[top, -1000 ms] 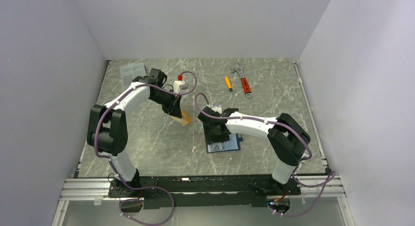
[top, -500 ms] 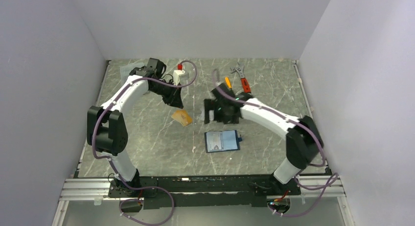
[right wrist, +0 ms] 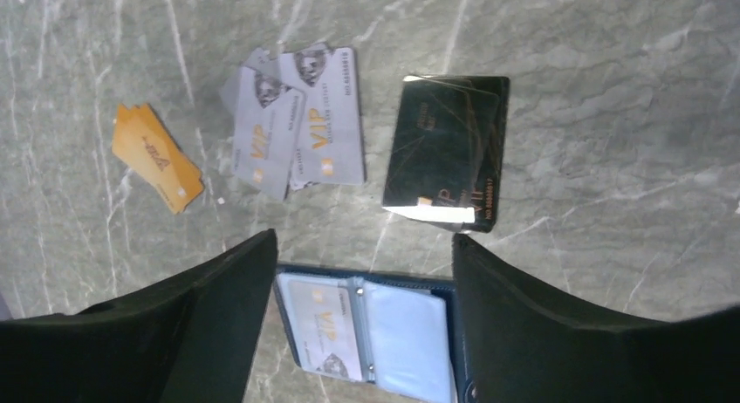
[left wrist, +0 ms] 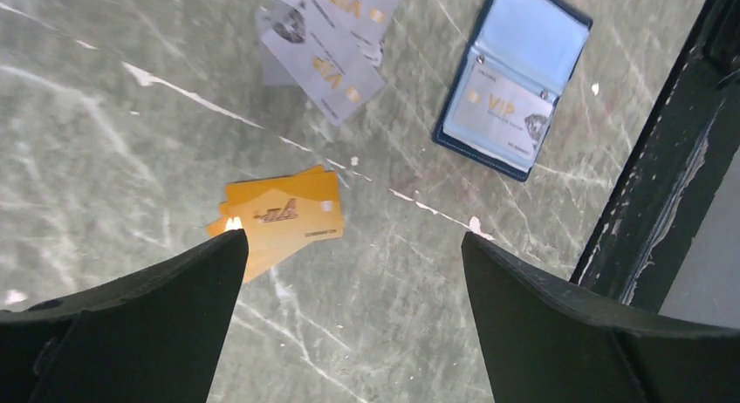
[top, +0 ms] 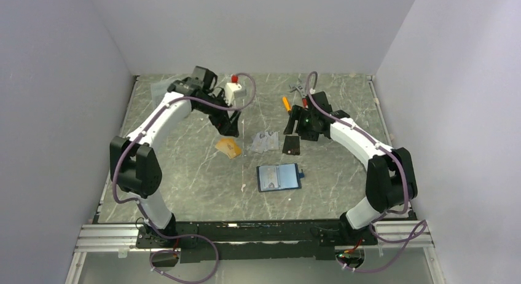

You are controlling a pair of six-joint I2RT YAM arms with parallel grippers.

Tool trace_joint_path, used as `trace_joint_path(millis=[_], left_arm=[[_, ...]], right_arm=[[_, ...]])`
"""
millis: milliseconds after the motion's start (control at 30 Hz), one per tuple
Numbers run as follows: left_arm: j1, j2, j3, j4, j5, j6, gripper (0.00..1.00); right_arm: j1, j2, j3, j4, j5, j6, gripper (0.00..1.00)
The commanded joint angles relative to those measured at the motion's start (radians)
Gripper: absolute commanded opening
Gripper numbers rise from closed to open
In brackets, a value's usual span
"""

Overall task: Put the credit cards into the card holder
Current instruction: Pick up the credit card from the center of the board.

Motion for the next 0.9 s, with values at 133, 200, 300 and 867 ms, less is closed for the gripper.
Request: trace_joint_path(millis=[133,200,300,867], left_arm=[[-0.187,0.166,0.16,0.093,-0.064,-0.036,0.88],[-0.233,0.217,0.189,0.15,-0.08,-0.035,0.77],[-0.281,0.262,0.167,0.29,-0.087,-0.023,0.68],[-0.401,0.607,0.409,0.259,-0.128,0.081,0.33]], right_arm=[[-0.155,0.044,-0.154,0.199,-0.145,0.008,0.56],[-0.177,0.046,-0.171,0.215,-0.159,0.011,0.55],[-0.223,0.035,-0.206,0.252,-0.192,0.023,0.54],[-0.338,0.212,-0.221,0.488,-0.365,0.086,0.46]])
